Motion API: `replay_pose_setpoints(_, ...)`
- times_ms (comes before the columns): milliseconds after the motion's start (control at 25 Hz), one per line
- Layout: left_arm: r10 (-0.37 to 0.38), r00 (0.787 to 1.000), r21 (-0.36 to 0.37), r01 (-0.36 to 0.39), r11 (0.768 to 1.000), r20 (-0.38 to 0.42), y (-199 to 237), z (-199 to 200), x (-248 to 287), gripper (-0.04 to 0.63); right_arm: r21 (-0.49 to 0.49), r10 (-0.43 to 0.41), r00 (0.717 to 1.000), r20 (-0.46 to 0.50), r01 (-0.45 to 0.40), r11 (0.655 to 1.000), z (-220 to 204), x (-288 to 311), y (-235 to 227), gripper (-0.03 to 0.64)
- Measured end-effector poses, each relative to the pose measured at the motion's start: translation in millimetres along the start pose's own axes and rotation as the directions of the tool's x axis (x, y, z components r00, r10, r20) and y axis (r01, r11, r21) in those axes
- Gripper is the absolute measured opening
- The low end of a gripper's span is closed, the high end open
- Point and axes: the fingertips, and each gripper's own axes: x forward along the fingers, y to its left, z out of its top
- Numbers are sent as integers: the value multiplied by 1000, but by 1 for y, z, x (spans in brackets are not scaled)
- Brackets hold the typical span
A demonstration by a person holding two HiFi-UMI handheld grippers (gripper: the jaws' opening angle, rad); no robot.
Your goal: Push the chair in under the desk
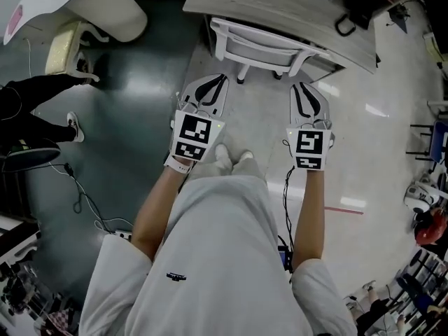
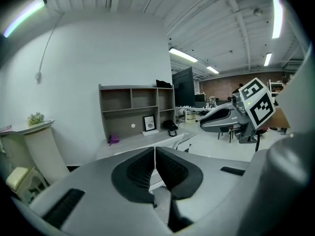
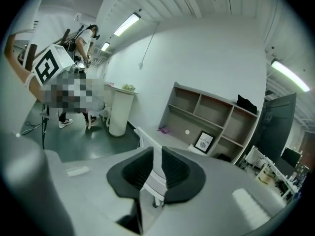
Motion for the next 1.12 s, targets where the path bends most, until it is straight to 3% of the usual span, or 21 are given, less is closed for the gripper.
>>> replay_pose_setpoints(280,-42,999,-37,43,998,31,-8,9,-46,7,23,-46,997,67,44,999,26,-39,3,12)
replay_pose_setpoints(520,-3,998,-45,6,999,64,-7,14,-81,6,57,-82,992,92,77,995,35,-68,6,12)
replay_pose_setpoints(720,-41,997,-49,45,998,67,-15,15,-106,6,94,-126,988,92,117,989,37,-98,6,12)
replay_pose_setpoints(960,-7,995,-43,11,999,104,-14,25,-130,6,57,-147,982,117,141,988,39,-129,12,12)
replay_pose_setpoints(1120,-9,993,-44,14,999,117,-18,25,-136,6,98,-155,979,133,143,985,34,-144,22,12)
